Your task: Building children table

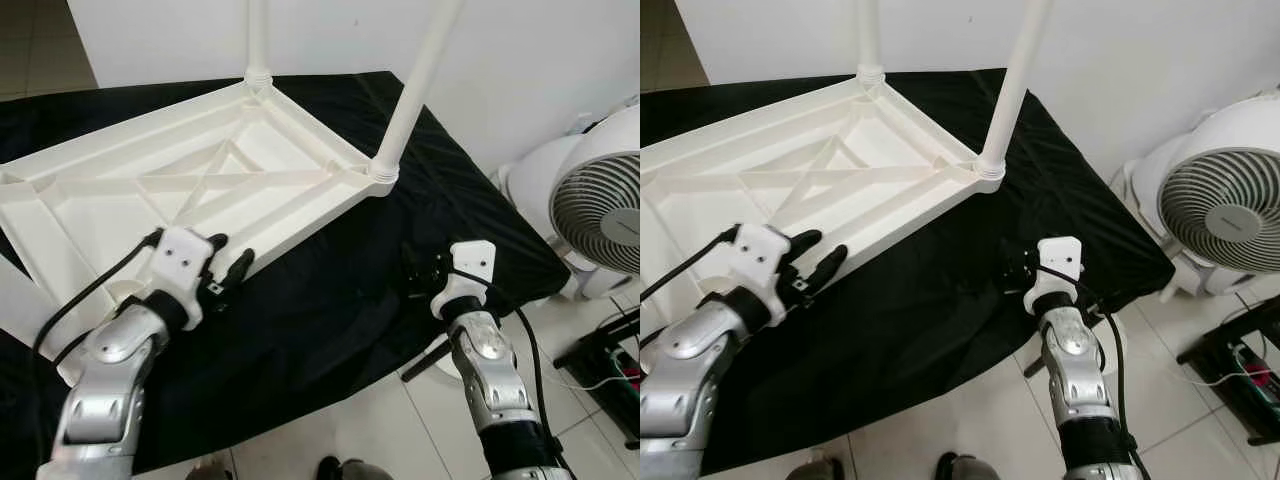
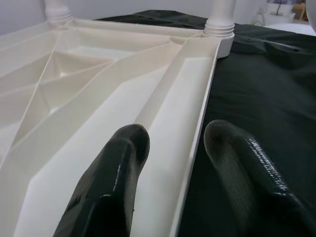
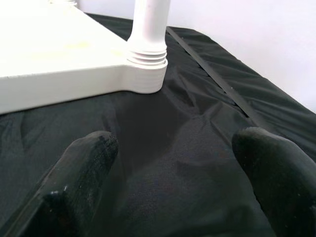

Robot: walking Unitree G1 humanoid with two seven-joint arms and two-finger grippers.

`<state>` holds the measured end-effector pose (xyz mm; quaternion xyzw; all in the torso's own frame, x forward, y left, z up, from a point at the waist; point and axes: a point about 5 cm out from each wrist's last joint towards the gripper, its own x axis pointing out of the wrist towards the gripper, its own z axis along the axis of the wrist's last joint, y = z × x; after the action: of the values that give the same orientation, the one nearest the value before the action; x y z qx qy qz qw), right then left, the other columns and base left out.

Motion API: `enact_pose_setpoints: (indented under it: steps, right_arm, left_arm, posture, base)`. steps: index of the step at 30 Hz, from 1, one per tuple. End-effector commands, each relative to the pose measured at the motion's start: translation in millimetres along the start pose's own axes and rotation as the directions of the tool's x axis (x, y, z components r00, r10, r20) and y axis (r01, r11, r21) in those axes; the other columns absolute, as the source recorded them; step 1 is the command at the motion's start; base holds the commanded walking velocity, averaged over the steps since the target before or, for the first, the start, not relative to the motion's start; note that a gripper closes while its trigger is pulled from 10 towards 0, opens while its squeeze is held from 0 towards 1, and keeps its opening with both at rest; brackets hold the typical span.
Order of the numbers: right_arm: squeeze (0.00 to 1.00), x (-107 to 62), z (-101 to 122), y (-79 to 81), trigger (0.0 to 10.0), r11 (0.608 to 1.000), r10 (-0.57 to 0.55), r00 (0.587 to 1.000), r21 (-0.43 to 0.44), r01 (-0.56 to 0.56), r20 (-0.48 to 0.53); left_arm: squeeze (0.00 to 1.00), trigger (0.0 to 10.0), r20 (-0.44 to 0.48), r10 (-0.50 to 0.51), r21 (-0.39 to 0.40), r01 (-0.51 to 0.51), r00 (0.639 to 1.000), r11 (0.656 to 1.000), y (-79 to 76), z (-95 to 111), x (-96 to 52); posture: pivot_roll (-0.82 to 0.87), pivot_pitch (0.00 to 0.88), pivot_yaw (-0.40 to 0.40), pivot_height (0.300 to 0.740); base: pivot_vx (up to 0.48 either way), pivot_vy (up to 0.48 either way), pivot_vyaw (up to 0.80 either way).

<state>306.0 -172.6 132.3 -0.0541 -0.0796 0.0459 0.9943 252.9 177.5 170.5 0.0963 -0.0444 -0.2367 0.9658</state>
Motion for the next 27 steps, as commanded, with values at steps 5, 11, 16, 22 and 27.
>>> enact_pose_setpoints:
  steps: [5,11,16,22,27]
  right_arm:
    - [0.0,4.1,-5,-5.4,10.0,1.0,0.002,1.0,-0.03,-0.003,-0.017]
    - [0.0,10.7,-6,-2.5,10.0,0.999,0.025,1.0,-0.03,-0.025,-0.011]
    - [0.0,18.9,-6,10.1,10.0,0.997,0.076,0.997,-0.014,-0.077,-0.013]
    - [0.0,25.1,-6,18.7,10.0,0.993,0.12,0.993,-0.011,-0.12,-0.007]
    - [0.0,30.5,-6,21.0,10.0,0.991,0.133,0.991,-0.012,-0.133,-0.007]
  left_arm:
    - [0.0,10.0,0.002,-0.086,-0.061,0.086,0.996,0.994,-13.2,4,-20.8]
    - [0.0,10.0,-0.053,-0.153,-0.131,0.145,0.987,0.981,-23.4,4,-47.0]
    - [0.0,10.0,-0.092,-0.057,-0.116,0.046,0.994,0.992,-4.2,14,-78.4]
    - [0.0,10.0,-0.169,0.003,-0.099,-0.02,0.986,0.995,4.3,10,-101.2]
    - [0.0,10.0,-0.244,0.057,-0.073,-0.077,0.968,0.994,10.5,7,-123.1]
  posture:
    - [0.16,0.115,-0.131,0.74]
    - [0.2,0.113,-0.144,0.74]
    - [0.24,0.109,-0.167,0.74]
    - [0.27,0.107,-0.188,0.74]
    - [0.31,0.12,-0.205,0.74]
  base:
    - [0.0,0.0,0.0]
    - [0.0,0.0,0.0]
    - [0.0,0.0,0.0]
    - [0.0,0.0,0.0]
    - [0.0,0.0,0.0]
